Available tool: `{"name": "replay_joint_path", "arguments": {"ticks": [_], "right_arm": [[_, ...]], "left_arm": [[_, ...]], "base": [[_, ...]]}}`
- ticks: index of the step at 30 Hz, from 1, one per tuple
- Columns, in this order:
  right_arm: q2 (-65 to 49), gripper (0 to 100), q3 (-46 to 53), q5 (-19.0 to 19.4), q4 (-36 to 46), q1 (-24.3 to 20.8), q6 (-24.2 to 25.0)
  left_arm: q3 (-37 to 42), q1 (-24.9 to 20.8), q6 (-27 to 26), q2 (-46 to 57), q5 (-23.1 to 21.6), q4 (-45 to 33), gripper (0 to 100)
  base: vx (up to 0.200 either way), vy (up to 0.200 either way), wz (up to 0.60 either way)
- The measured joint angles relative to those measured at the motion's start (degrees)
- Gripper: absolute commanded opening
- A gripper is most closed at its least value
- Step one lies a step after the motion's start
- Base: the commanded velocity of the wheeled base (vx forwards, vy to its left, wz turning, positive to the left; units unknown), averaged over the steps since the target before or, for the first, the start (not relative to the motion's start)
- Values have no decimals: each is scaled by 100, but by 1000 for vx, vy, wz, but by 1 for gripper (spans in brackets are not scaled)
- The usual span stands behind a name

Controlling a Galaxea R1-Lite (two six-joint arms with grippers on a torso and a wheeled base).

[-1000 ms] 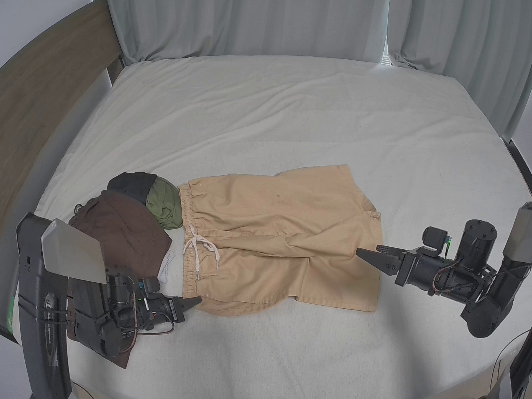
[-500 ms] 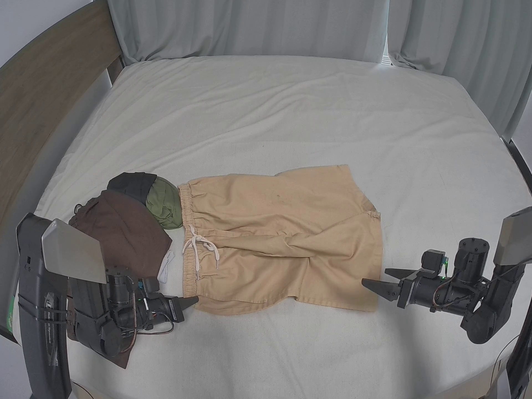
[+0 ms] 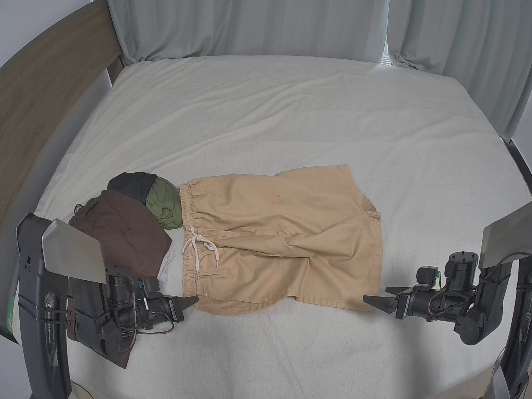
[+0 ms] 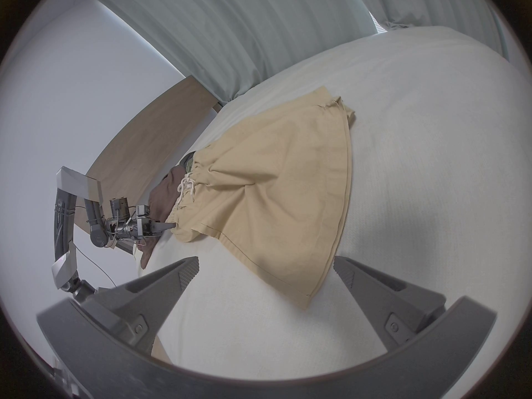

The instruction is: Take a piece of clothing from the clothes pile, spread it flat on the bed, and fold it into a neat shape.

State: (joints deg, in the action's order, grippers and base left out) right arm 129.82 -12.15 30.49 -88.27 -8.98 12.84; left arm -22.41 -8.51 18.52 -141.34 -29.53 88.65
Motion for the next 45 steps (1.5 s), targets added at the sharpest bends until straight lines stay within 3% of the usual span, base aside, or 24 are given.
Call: {"name": "replay_joint_path", "arguments": {"ticks": [16,28,29,45], "right_arm": [[688,100,-315,-30,-7,34,122],[894,100,-496,-41,-22,-123,670],[898,0,-507,-41,-20,-124,673],[948,0,-603,-160,-5,-118,660]], "left_arm": [[2,-6,-27,-1,0,2,0],[0,0,-34,-1,-2,2,0],[0,2,-35,-1,-2,0,0],[0,7,-34,-10,-2,2,0]], "base": [[0,0,0],[0,0,0],[0,0,0],[0,0,0]]}}
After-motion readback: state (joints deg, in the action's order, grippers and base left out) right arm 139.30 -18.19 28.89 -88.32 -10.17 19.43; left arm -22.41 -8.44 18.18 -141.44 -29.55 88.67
